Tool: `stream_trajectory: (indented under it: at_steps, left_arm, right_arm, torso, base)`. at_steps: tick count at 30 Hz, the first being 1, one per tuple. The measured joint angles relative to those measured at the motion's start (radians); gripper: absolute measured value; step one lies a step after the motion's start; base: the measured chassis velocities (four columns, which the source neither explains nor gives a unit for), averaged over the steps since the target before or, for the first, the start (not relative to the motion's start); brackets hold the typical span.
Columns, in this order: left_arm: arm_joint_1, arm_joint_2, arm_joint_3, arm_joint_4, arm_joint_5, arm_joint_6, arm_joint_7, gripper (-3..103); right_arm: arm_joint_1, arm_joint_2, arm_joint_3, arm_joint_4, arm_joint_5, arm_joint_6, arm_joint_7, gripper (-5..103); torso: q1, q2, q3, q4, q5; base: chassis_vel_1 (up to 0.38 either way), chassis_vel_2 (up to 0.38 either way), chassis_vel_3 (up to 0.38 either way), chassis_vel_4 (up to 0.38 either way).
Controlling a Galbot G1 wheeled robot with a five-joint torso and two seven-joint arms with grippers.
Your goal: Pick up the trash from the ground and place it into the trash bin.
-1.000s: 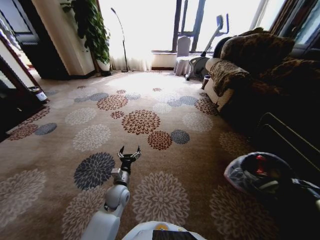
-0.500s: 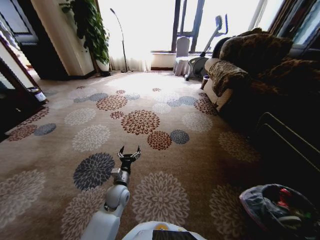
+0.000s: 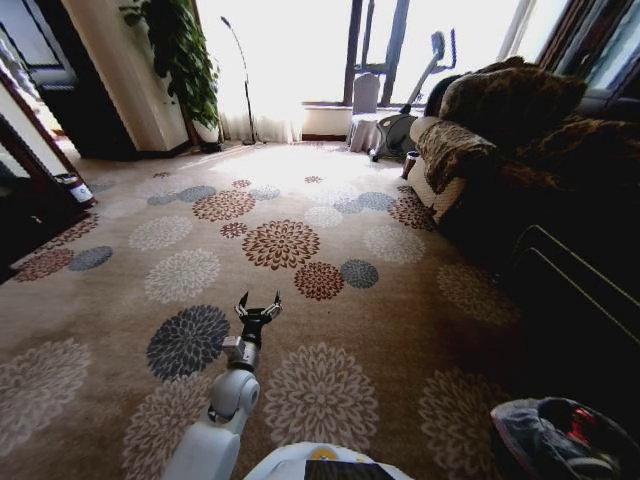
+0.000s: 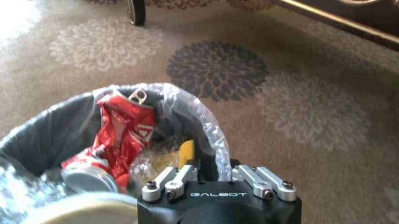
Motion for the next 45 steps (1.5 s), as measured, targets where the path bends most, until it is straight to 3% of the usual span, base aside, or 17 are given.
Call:
stream_trajectory:
  at_steps: [3,5,6,8,10,12,18,20,25,28,30,32,38,41,45]
  left_arm:
    - [0.0,0.0,0.0,0.0,0.0,0.0,0.0,100]
    - [0.0,0.0,0.0,0.0,0.0,0.0,0.0,100]
    - [0.0,0.0,0.0,0.0,0.0,0.0,0.0,100]
    - [0.0,0.0,0.0,0.0,0.0,0.0,0.0,100]
    - [0.0,0.0,0.0,0.0,0.0,0.0,0.0,100]
    - [0.0,0.0,0.0,0.0,0.0,0.0,0.0,100]
    - [0.0,0.0,0.0,0.0,0.0,0.0,0.0,100]
    - [0.0,0.0,0.0,0.0,0.0,0.0,0.0,100]
    - [0.0,0.0,0.0,0.0,0.0,0.0,0.0,100]
    - [0.0,0.0,0.0,0.0,0.0,0.0,0.0,100]
    - [0.0,0.0,0.0,0.0,0.0,0.0,0.0,100]
    - [0.0,0.0,0.0,0.0,0.0,0.0,0.0,100]
    - [0.0,0.0,0.0,0.0,0.0,0.0,0.0,100]
    - [0.0,0.0,0.0,0.0,0.0,0.0,0.0,100]
    - [0.0,0.0,0.0,0.0,0.0,0.0,0.0,100]
  right_arm:
    - [-0.014,0.007,0.032,0.021,0.005,-0.001,-0.015,40]
    - [-0.019,0.011,0.042,0.03,0.004,-0.003,-0.016,40]
    - [-0.031,0.019,0.061,0.047,0.001,-0.005,-0.016,51]
    - [-0.046,0.028,0.079,0.064,-0.002,-0.01,-0.017,51]
    - [-0.077,0.061,0.121,0.107,-0.059,-0.012,-0.019,67]
    - [-0.084,0.071,0.131,0.119,-0.075,-0.005,-0.019,67]
    - [-0.137,0.185,0.26,0.274,-0.148,0.052,-0.036,94]
    - [-0.143,0.209,0.279,0.304,-0.17,0.076,-0.043,97]
    - [-0.147,0.304,0.313,0.477,-0.154,0.236,-0.124,100]
    - [-0.145,0.342,0.316,0.609,-0.139,0.263,-0.167,100]
    - [-0.139,0.374,0.3,0.738,-0.125,0.264,-0.182,100]
    - [-0.125,0.406,0.259,0.857,-0.126,0.233,-0.144,100]
    - [-0.085,0.44,0.134,1.01,-0.199,0.186,-0.058,100]
    - [-0.021,0.44,-0.037,1.096,-0.281,0.137,0.054,100]
    - [0.015,0.43,-0.156,1.127,-0.343,0.12,0.135,100]
  torso:
    - [0.0,0.0,0.0,0.0002,0.0004]
    - [0.0,0.0,0.0,0.0004,0.0006]
    - [0.0,0.0,0.0,0.0007,0.0005]
    - [0.0,0.0,0.0,0.0006,0.0003]
    - [0.0,0.0,0.0,0.0003,0.0001]
    - [0.0,0.0,0.0,0.0002,0.0002]
    - [0.0,0.0,0.0,0.0001,-0.0002]
    - [0.0,0.0,0.0,0.0,-0.0002]
    - [0.0,0.0,0.0,0.0,0.0005]
    - [0.0,0.0,0.0,0.0001,-0.0002]
    - [0.0,0.0,0.0,0.0006,-0.0006]
    - [0.0,0.0,0.0,0.0005,-0.0002]
    - [0.0,0.0,0.0,0.0001,0.0]
    - [0.0,0.0,0.0,0.0003,0.0001]
    - [0.0,0.0,0.0,0.0006,0.0003]
  base:
    - [0.0,0.0,0.0,0.0]
    - [0.0,0.0,0.0,0.0]
    - [0.0,0.0,0.0,0.0]
    - [0.0,0.0,0.0,0.0]
    - [0.0,0.0,0.0,0.0]
    - [0.0,0.0,0.0,0.0]
    - [0.0,0.0,0.0,0.0]
    - [0.0,0.0,0.0,0.0]
    - [0.0,0.0,0.0,0.0]
    - [0.0,0.0,0.0,0.0]
    - [0.0,0.0,0.0,0.0]
    - [0.0,0.0,0.0,0.0]
    - [0.0,0.0,0.0,0.0]
    - [0.0,0.0,0.0,0.0]
    - [0.0,0.0,0.0,0.0]
